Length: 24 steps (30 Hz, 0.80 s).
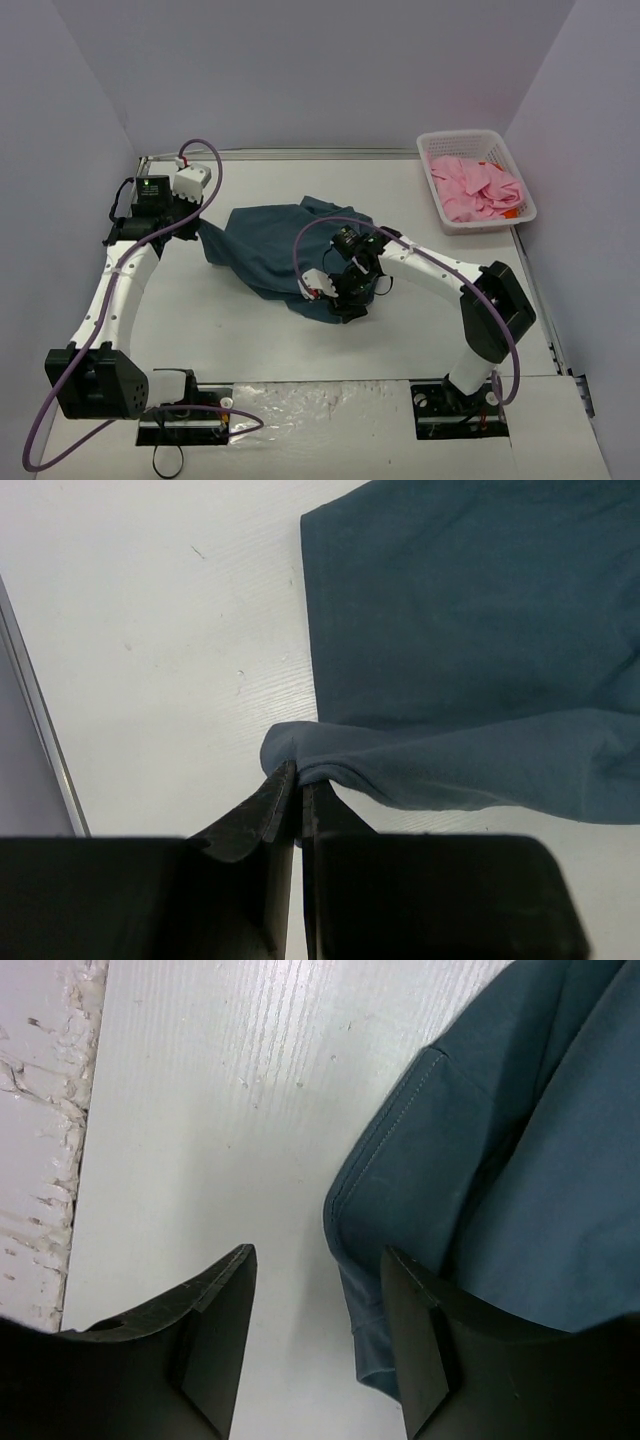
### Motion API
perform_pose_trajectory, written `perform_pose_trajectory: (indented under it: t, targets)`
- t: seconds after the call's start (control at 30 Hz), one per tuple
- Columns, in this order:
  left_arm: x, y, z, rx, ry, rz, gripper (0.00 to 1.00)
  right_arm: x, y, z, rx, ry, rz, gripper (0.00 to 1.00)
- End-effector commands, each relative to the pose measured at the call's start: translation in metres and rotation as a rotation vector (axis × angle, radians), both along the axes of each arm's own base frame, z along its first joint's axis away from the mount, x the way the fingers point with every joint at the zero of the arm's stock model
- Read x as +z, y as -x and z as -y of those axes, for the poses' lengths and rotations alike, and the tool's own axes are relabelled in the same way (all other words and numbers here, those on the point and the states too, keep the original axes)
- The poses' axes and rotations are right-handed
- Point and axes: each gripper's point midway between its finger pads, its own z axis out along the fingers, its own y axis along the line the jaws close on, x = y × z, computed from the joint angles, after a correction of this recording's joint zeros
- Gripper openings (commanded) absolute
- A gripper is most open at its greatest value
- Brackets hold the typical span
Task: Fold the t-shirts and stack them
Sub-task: Flatten out the tshirt
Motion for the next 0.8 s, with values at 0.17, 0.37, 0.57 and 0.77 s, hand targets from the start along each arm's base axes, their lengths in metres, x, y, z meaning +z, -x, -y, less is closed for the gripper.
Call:
perform_pose_trajectory:
  t: [0.17, 0.37, 0.57, 0.77]
  targets:
    - [0.007, -0.003, 0.001, 0.006, 0.033, 0.02, 0.02, -0.002, 0.0, -0.032, 0.023, 0.001, 0.02, 0.47]
    - [0.005, -0.001, 0.003, 0.003, 0.044, 0.017, 0.02, -0.009, -0.005, -0.058, 0.024, 0.014, 0.057, 0.45]
    - [0.004, 0.0, 0.005, -0.004, 0.05, 0.014, 0.02, -0.024, -0.01, -0.074, 0.021, 0.03, 0.057, 0.42]
    - [0.005, 0.001, 0.006, -0.004, 0.057, 0.019, 0.02, -0.039, -0.008, -0.082, 0.028, 0.058, 0.049, 0.39]
